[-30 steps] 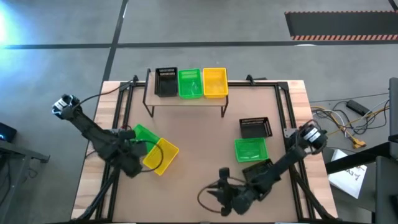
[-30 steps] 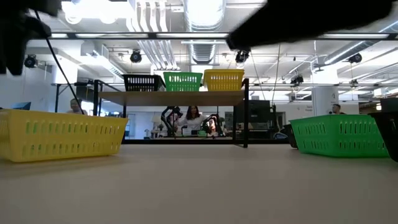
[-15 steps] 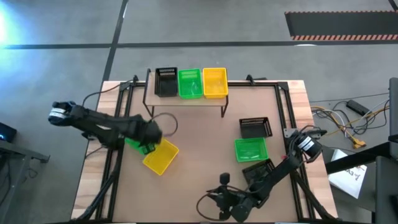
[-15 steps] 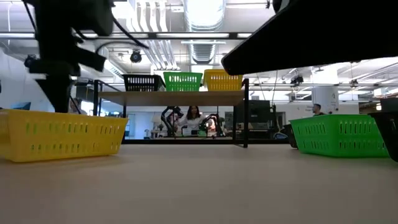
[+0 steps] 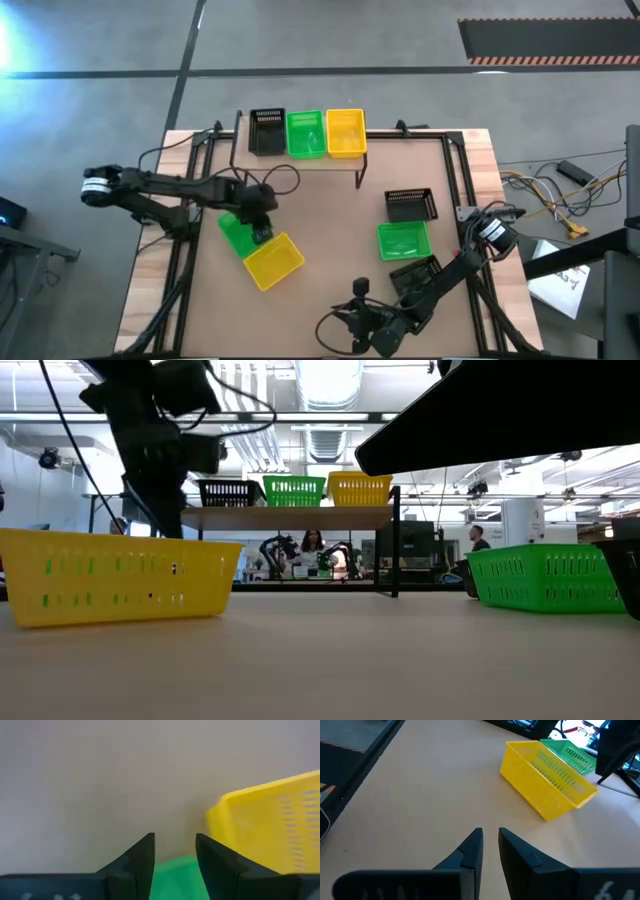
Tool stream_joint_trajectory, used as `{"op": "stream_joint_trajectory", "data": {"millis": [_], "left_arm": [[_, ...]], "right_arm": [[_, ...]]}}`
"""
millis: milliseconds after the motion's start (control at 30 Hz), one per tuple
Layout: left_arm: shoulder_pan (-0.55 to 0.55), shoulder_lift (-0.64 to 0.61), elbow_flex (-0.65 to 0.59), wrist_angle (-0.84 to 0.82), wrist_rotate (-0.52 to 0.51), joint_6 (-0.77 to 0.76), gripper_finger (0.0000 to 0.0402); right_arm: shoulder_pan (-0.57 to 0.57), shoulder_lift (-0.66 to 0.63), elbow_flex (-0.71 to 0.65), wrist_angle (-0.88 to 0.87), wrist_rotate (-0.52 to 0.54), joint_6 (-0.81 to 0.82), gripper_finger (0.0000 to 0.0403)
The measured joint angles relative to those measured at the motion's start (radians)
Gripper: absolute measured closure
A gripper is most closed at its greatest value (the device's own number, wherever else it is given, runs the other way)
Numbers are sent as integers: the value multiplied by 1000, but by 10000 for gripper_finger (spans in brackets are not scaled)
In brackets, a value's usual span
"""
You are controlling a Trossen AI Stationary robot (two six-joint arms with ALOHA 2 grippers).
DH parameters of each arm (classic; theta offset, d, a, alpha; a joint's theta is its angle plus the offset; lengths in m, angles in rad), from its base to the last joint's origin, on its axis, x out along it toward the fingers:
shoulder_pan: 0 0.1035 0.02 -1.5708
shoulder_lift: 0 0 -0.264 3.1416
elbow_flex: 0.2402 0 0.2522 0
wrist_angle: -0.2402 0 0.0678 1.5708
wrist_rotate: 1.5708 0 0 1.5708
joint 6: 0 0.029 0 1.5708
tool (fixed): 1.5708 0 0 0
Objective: Stack baskets on shelf by color
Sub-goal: Stack the left green bin on top of the green bin on the shelf
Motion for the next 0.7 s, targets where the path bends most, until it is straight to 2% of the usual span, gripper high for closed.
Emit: {"op": "stream_joint_trajectory", "data": {"millis": [200,367,600,700], "left_arm": [[-88,-12,55,-23,17,26,276],[-235,-33,80,-140,18,15,277],[-413,-39,75,-386,-28,-178,277],[-453,-39,66,-426,-55,-239,277]], "right_arm": [[0,-1,0,0,0,3,349],[0,-2,0,0,-1,22,349],[0,-2,-3,0,-1,23,349],[0,-2,-3,0,-1,23,349]]}}
